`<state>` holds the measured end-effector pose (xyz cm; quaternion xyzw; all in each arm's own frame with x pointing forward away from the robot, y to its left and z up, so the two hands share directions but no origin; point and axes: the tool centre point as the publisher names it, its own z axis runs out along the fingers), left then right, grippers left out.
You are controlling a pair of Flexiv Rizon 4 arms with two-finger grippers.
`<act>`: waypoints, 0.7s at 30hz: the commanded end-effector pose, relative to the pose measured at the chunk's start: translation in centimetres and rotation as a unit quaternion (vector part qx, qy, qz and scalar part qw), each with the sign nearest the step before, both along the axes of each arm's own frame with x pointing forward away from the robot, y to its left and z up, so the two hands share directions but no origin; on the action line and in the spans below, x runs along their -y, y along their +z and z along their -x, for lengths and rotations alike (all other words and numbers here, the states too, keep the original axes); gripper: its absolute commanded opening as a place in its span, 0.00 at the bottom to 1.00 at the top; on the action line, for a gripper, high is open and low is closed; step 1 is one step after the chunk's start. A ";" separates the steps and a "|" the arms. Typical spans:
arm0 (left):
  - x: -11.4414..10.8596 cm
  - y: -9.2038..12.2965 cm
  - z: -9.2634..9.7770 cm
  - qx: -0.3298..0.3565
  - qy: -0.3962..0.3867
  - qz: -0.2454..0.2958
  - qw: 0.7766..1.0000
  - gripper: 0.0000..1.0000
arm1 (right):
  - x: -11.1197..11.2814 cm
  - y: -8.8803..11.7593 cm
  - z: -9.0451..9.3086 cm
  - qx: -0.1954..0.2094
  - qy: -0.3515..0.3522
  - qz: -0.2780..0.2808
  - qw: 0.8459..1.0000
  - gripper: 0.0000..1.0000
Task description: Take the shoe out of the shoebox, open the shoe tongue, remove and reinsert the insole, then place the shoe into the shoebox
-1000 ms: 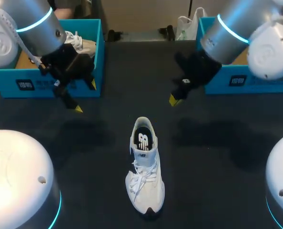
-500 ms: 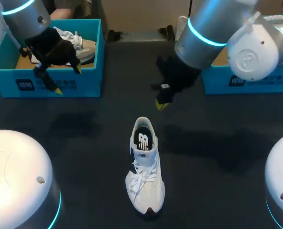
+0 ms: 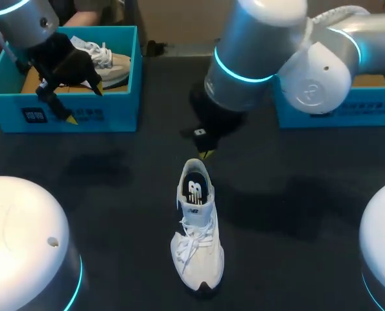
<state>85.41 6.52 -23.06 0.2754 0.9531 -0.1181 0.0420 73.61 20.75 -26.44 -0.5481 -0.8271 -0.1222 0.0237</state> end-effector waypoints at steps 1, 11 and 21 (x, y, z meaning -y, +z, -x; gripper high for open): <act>-0.1 0.0 0.1 0.001 0.000 0.000 1.000 1.00 | -0.4 0.0 0.0 0.005 -0.004 0.016 1.000 0.00; -0.1 0.0 0.1 0.001 0.000 0.000 1.000 1.00 | -1.7 -2.1 1.7 0.026 -0.066 0.053 0.996 0.00; -0.1 0.0 0.1 0.001 0.000 0.000 1.000 1.00 | -2.2 -3.7 2.8 0.035 -0.076 0.094 0.992 0.00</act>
